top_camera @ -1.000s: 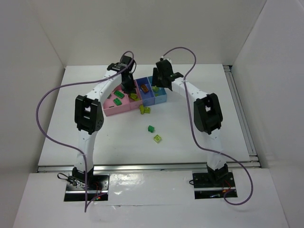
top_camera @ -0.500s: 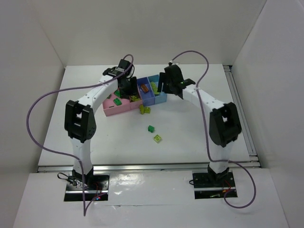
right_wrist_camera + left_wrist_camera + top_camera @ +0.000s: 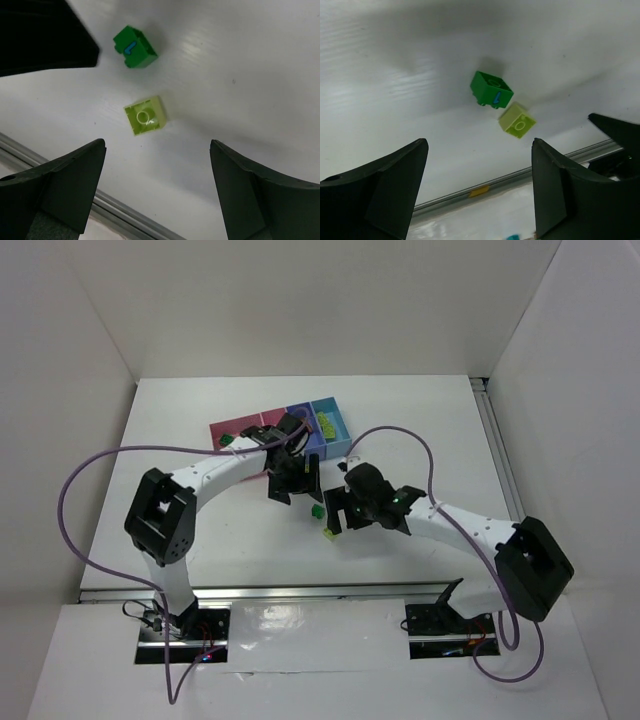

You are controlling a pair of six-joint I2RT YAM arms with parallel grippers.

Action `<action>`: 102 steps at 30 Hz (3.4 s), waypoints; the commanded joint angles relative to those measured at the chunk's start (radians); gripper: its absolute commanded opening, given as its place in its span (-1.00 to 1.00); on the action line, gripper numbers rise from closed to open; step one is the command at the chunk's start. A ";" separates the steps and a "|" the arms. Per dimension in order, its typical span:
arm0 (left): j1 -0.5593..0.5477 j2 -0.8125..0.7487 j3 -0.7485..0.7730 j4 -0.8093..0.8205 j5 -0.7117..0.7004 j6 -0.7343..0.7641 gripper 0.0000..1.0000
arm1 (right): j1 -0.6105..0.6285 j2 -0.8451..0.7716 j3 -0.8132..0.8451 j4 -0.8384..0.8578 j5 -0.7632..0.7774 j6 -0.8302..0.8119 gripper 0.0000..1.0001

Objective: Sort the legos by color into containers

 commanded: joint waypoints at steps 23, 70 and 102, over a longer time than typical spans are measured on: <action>-0.048 0.199 -0.063 0.192 0.149 -0.306 0.17 | 0.084 0.159 -0.051 0.235 0.043 -0.068 0.53; 0.414 0.187 0.393 -0.163 -0.202 0.001 -0.48 | -0.275 0.720 0.919 0.057 0.201 -0.034 -0.43; 0.196 0.162 0.198 -0.033 -0.167 0.165 0.33 | -0.076 0.580 0.425 0.347 0.107 -0.194 0.41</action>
